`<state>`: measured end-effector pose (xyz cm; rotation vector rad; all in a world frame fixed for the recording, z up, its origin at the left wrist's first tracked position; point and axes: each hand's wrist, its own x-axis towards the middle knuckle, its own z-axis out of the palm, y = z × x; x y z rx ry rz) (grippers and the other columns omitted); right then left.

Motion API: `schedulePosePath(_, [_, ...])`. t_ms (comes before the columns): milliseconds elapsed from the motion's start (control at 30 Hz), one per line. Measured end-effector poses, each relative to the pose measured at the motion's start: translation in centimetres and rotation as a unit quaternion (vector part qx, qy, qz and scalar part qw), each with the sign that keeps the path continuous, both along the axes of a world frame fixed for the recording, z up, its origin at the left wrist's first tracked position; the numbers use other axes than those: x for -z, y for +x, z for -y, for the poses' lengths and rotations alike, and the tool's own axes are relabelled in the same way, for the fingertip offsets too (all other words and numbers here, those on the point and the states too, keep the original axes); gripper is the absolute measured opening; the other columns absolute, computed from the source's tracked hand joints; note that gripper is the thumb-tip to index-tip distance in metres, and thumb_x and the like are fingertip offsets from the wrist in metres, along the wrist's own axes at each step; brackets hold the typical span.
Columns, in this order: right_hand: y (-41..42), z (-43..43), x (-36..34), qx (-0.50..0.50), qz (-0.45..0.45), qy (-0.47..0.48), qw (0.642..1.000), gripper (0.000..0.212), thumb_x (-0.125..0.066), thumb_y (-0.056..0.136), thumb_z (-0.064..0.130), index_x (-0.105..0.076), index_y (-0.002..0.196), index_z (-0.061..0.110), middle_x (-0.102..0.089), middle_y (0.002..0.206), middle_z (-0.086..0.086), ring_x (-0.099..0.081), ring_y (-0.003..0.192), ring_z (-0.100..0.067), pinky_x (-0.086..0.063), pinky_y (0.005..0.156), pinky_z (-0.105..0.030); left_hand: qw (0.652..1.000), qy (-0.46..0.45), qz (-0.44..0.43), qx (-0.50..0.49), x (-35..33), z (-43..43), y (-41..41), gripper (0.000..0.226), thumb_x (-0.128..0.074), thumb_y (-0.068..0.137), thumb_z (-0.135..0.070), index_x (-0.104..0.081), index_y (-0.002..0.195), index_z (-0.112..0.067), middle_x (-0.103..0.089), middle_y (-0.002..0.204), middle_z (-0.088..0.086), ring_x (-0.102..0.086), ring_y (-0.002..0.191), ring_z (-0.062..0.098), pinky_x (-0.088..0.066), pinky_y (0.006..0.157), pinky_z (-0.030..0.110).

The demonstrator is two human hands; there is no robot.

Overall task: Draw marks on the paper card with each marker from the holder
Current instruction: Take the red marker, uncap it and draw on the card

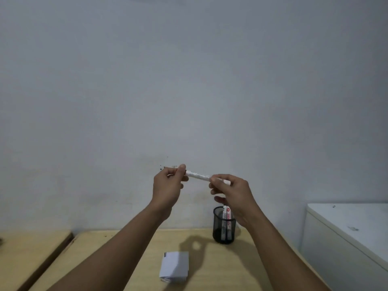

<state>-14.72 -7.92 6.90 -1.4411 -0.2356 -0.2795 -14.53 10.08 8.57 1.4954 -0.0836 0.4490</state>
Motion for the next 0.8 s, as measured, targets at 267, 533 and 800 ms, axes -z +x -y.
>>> schedulePosePath(267, [-5.2, -7.0, 0.2, -0.076, -0.048, 0.122, 0.988, 0.01, -0.075, 0.087, 0.015, -0.076, 0.093, 0.008, -0.071, 0.082, -0.006, -0.06, 0.063, -0.015, -0.047, 0.061, -0.029, 0.992, 0.122, 0.022, 0.0, 1.5, -2.7, -5.4, 0.042, -0.048, 0.098, -0.049, -0.065, 0.089, -0.012, -0.071, 0.087, 0.002, -0.064, 0.077, 0.019, -0.049, 0.067, 0.03])
schedulePosePath(533, [-6.8, -9.0, 0.6, -0.075, -0.01, 0.093, 0.993, 0.006, -0.074, 0.087, 0.008, -0.075, 0.09, 0.003, -0.07, 0.075, -0.006, -0.064, 0.068, -0.014, -0.056, 0.069, -0.025, 0.976, 0.212, -0.017, -0.053, 1.6, -4.9, -6.1, 0.043, -0.031, 0.104, -0.035, -0.049, 0.078, -0.006, -0.047, 0.076, 0.008, -0.043, 0.066, 0.021, -0.033, 0.058, 0.033])
schedulePosePath(800, [-6.4, -9.5, 2.6, -0.109, 0.029, 0.007, 0.994, 0.014, -0.072, 0.086, -0.002, -0.076, 0.094, 0.009, -0.077, 0.089, -0.003, -0.071, 0.084, -0.013, -0.058, 0.08, -0.027, 0.976, 0.151, -0.156, 0.03, 3.0, -7.1, -5.3, 0.028, -0.036, 0.097, -0.023, -0.049, 0.079, -0.006, -0.047, 0.081, 0.014, -0.044, 0.071, 0.024, -0.028, 0.058, 0.032])
